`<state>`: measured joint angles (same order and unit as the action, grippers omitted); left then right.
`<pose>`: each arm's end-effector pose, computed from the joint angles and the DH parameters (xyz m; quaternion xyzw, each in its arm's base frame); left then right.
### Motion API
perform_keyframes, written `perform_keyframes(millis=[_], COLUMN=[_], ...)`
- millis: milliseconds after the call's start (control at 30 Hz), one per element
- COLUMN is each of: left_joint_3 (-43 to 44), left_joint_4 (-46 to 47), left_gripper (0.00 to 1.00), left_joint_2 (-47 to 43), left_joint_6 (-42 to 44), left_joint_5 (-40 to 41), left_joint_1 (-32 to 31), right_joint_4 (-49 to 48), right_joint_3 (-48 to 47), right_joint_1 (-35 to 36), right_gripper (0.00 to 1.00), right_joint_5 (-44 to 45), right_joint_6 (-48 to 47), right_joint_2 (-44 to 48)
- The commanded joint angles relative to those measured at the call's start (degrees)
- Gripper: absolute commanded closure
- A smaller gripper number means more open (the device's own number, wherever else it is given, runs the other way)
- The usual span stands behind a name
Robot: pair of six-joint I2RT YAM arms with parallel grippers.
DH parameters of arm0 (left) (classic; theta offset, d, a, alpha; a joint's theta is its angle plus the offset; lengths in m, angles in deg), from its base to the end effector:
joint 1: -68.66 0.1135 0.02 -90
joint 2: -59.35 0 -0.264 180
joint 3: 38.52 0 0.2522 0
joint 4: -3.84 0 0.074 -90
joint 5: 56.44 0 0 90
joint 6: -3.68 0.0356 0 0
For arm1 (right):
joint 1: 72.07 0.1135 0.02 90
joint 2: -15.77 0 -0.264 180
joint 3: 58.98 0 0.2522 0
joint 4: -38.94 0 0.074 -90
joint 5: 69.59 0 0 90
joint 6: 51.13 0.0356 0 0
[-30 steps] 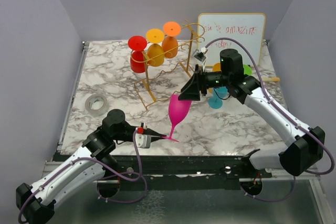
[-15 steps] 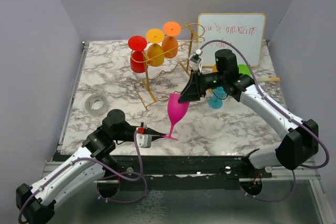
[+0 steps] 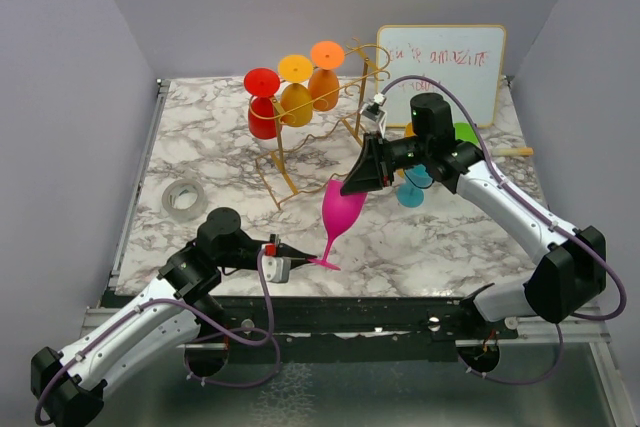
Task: Take the wine glass off the wine glass rack
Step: Place the wine glass at the center of the board.
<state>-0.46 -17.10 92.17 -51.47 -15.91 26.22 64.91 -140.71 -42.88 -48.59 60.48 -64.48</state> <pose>0.0871 -0.1163 0.2533 0.6494 0.4076 -0.3691 0.5252 0.2512 0.1784 0.3442 -0.3516 0.6713 0.6216 0.1985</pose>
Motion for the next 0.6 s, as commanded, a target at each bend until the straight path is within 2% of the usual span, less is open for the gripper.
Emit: perform_keyframes(millis=[0,267,367,467,567], left_joint_3=[-0.8,-1.0,-1.1,-1.2,-1.6], left_joint_4=[-1.2,-1.4,-1.5,-1.5,-1.5], left_gripper=[1.00,1.00,1.00,0.88,0.82], left_joint_2=[0.4,0.9,0.9,0.7,0.7], left_joint_6=[0.6,0.6,0.4,0.0,-0.2], left_joint_5=[0.9,0.6,0.2,0.1,-0.2], left_joint_1=[0.3,0.3,0.3,0.3,0.3], right_joint_4=[-0.6,-0.1,0.0,0.0,-0.1], right_joint_3=[0.8,0.7,0.5,0.2,-0.1], right_joint_1=[0.2,0.2,0.2,0.2,0.2], right_gripper=[0.78,0.99,0.99,0.99,0.99], right_joint_5=[-3.5,-3.3,-2.3,-1.5,-1.2], right_joint_6=[0.5,0.1,-0.1,0.1,0.3], right_joint_2=[-0.5,-0.5,-0.4,-0.3,0.0])
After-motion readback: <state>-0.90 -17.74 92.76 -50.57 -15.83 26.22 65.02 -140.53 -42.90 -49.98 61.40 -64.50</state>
